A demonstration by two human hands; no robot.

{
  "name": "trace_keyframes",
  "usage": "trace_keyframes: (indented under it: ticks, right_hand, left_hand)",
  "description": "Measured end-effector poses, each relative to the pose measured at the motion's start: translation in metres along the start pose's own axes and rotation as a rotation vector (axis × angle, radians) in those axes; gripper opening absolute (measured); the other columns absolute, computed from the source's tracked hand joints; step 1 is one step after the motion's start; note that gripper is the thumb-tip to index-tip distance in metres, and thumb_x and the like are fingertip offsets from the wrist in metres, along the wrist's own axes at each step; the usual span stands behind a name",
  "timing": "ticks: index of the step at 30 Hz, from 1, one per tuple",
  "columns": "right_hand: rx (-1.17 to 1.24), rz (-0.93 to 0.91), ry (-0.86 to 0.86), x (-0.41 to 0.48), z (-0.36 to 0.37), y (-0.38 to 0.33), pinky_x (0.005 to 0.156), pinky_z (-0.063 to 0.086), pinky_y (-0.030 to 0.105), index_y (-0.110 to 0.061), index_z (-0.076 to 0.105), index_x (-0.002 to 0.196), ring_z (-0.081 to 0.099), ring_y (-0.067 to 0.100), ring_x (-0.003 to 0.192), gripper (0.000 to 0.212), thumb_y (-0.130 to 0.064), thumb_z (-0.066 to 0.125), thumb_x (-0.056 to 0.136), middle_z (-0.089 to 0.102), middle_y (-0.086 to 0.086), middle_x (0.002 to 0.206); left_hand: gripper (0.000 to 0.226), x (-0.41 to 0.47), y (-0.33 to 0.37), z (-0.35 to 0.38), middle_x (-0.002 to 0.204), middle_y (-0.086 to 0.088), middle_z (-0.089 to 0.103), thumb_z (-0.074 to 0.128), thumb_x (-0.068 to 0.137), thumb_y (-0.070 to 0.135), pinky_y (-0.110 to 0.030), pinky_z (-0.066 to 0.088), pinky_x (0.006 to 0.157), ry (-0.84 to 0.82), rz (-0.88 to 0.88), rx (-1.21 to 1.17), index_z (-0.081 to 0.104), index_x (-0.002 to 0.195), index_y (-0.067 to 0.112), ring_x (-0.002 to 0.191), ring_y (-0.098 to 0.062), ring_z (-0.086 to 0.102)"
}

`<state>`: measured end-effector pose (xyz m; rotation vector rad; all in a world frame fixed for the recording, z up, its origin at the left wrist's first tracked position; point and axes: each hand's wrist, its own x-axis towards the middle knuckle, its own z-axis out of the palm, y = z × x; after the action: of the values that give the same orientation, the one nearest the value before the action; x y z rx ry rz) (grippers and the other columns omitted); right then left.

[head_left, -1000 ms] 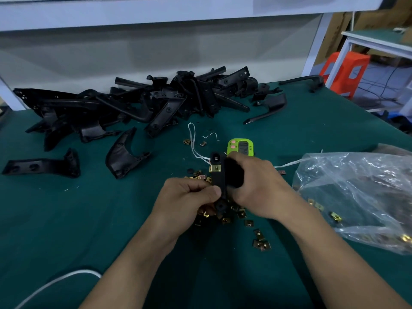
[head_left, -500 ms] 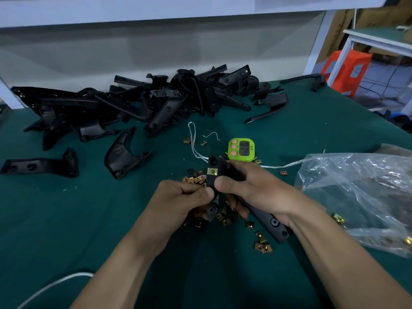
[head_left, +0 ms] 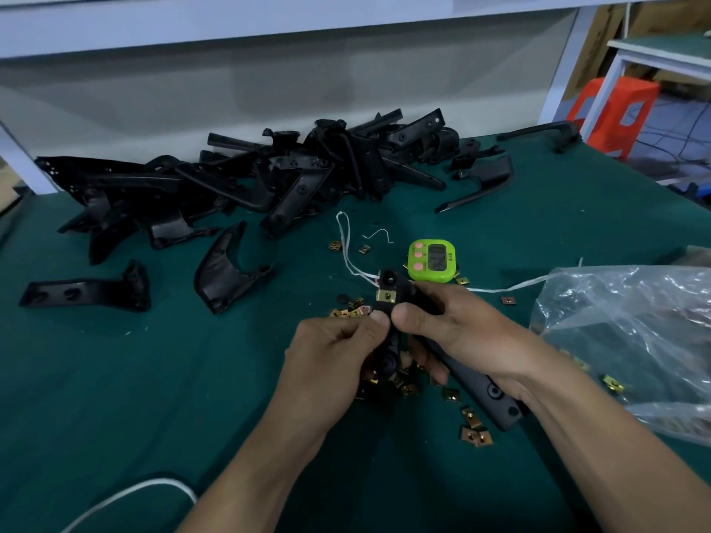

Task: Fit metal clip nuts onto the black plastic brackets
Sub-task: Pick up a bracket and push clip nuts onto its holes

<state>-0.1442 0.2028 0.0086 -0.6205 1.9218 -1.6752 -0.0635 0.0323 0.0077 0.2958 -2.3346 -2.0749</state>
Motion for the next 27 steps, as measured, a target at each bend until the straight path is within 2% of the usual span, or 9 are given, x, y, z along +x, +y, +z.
trace_keyframes:
  ticks: [5, 7, 9, 11, 12, 15, 17, 23, 27]
  right_hand:
    - [0.021, 0.015, -0.006, 0.000, -0.003, 0.001, 0.052, 0.037, 0.038, -0.014, 0.063, 0.103, 0.044, 0.026, 0.045, 0.041, -0.052, 0.070, 0.088, 0.061, 0.038, 0.086]
    - [0.011, 0.026, -0.029, -0.001, -0.003, 0.001, 0.054, 0.037, 0.038, -0.015, 0.064, 0.107, 0.045, 0.025, 0.043, 0.043, -0.052, 0.071, 0.087, 0.061, 0.038, 0.082]
    - [-0.006, 0.023, -0.049, 0.000, -0.002, 0.001, 0.053, 0.037, 0.036, -0.015, 0.065, 0.105, 0.045, 0.024, 0.042, 0.041, -0.051, 0.071, 0.088, 0.059, 0.027, 0.067]
    - [-0.017, 0.023, -0.052, 0.000, -0.002, 0.001, 0.052, 0.037, 0.035, -0.015, 0.065, 0.103, 0.046, 0.024, 0.043, 0.039, -0.051, 0.071, 0.088, 0.058, 0.018, 0.062]
    - [-0.016, 0.028, -0.049, -0.001, -0.002, 0.001, 0.053, 0.038, 0.036, -0.015, 0.065, 0.103, 0.046, 0.024, 0.043, 0.039, -0.051, 0.071, 0.088, 0.059, 0.016, 0.062]
    - [-0.011, 0.033, -0.040, -0.001, -0.004, 0.000, 0.055, 0.039, 0.039, -0.018, 0.066, 0.102, 0.047, 0.025, 0.043, 0.037, -0.052, 0.071, 0.088, 0.060, 0.016, 0.063]
    - [-0.009, 0.028, -0.034, -0.001, -0.003, -0.001, 0.053, 0.039, 0.037, -0.020, 0.067, 0.102, 0.048, 0.026, 0.044, 0.037, -0.053, 0.071, 0.087, 0.061, 0.016, 0.064]
    - [0.018, 0.027, -0.015, -0.001, -0.005, -0.002, 0.049, 0.039, 0.034, -0.024, 0.067, 0.094, 0.047, 0.026, 0.047, 0.030, -0.053, 0.071, 0.087, 0.061, 0.017, 0.067]
    - [0.007, 0.032, -0.001, -0.002, -0.007, -0.002, 0.048, 0.039, 0.032, -0.026, 0.066, 0.092, 0.047, 0.025, 0.045, 0.028, -0.053, 0.072, 0.087, 0.061, 0.016, 0.065]
  left_hand:
    - [0.036, 0.006, 0.005, -0.017, 0.087, -0.012, 0.077, 0.054, 0.104, 0.029, -0.029, 0.052, 0.075, -0.176, -0.006, 0.017, 0.080, 0.087, 0.010, 0.078, -0.015, 0.067]
    - [0.030, 0.009, 0.008, -0.027, 0.092, -0.023, 0.073, 0.060, 0.101, 0.026, -0.031, 0.049, 0.076, -0.233, 0.033, 0.088, 0.080, 0.087, 0.008, 0.079, -0.014, 0.062]
    - [0.023, 0.011, 0.008, -0.035, 0.098, -0.024, 0.072, 0.068, 0.094, 0.028, -0.040, 0.052, 0.086, -0.270, 0.074, 0.149, 0.082, 0.092, 0.010, 0.086, -0.024, 0.067]
    - [0.017, 0.012, 0.007, -0.036, 0.098, -0.015, 0.078, 0.074, 0.087, 0.026, -0.046, 0.053, 0.095, -0.237, 0.087, 0.129, 0.083, 0.096, 0.014, 0.101, -0.031, 0.072]
    - [0.014, 0.011, 0.006, -0.035, 0.097, -0.010, 0.079, 0.076, 0.085, 0.022, -0.041, 0.057, 0.091, -0.215, 0.081, 0.097, 0.084, 0.096, 0.017, 0.101, -0.027, 0.074]
    - [0.016, 0.010, 0.005, -0.030, 0.082, -0.007, 0.078, 0.079, 0.076, 0.019, -0.019, 0.052, 0.061, -0.166, 0.019, -0.053, 0.084, 0.090, 0.012, 0.068, -0.009, 0.067]
    - [0.019, 0.010, 0.005, -0.027, 0.074, -0.008, 0.074, 0.077, 0.072, 0.021, -0.017, 0.049, 0.054, -0.122, -0.045, -0.133, 0.083, 0.086, 0.009, 0.059, -0.009, 0.060]
    - [0.015, 0.008, 0.004, -0.016, 0.069, -0.004, 0.072, 0.076, 0.069, 0.024, -0.016, 0.049, 0.050, -0.043, -0.164, -0.258, 0.083, 0.077, 0.014, 0.055, -0.008, 0.062]
    - [0.025, 0.008, 0.002, -0.011, 0.072, -0.008, 0.073, 0.078, 0.062, 0.029, -0.018, 0.051, 0.050, 0.020, -0.195, -0.305, 0.083, 0.079, 0.011, 0.055, -0.010, 0.064]
